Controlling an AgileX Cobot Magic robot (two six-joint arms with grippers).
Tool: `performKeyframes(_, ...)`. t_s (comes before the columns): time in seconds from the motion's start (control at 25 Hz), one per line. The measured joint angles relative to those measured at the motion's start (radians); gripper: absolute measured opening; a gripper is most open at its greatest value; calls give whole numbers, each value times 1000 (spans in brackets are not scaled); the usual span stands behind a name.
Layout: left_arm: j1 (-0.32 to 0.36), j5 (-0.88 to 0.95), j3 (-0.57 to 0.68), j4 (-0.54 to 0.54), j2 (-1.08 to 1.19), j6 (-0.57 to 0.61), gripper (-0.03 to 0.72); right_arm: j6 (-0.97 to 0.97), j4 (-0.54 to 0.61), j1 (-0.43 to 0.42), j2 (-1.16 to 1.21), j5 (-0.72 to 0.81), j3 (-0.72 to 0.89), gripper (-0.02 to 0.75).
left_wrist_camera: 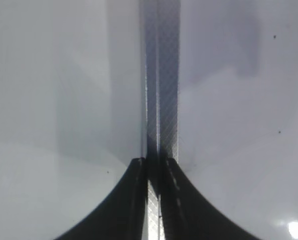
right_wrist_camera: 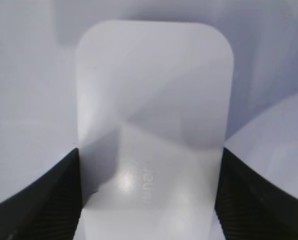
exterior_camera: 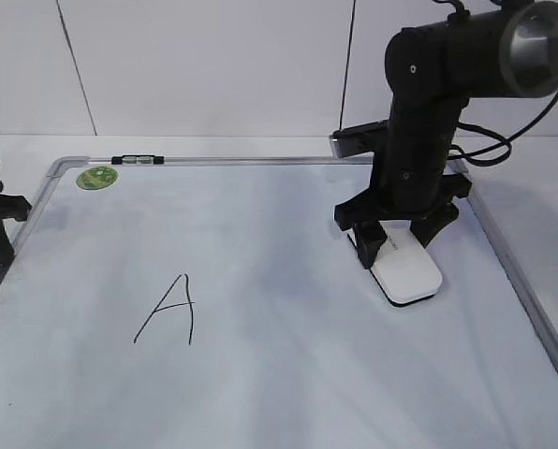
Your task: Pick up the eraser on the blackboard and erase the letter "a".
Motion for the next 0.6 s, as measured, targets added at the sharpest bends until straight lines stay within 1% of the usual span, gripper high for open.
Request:
performKeyframes(0.12, 0, 0, 0, 0, 0, 0, 72, -50, 49, 16, 0, -4, 0, 588)
performKeyframes(0.44, 0, 0, 0, -4, 0, 0, 74, -71, 91, 173, 2, -13, 0, 587)
performKeyframes(0.52, 0, 0, 0, -5, 0, 0, 74, -71, 100, 199, 3, -14, 0, 587)
performKeyframes(0.6, 0, 0, 0, -5, 0, 0, 74, -72, 102, 206, 3, -14, 0, 587)
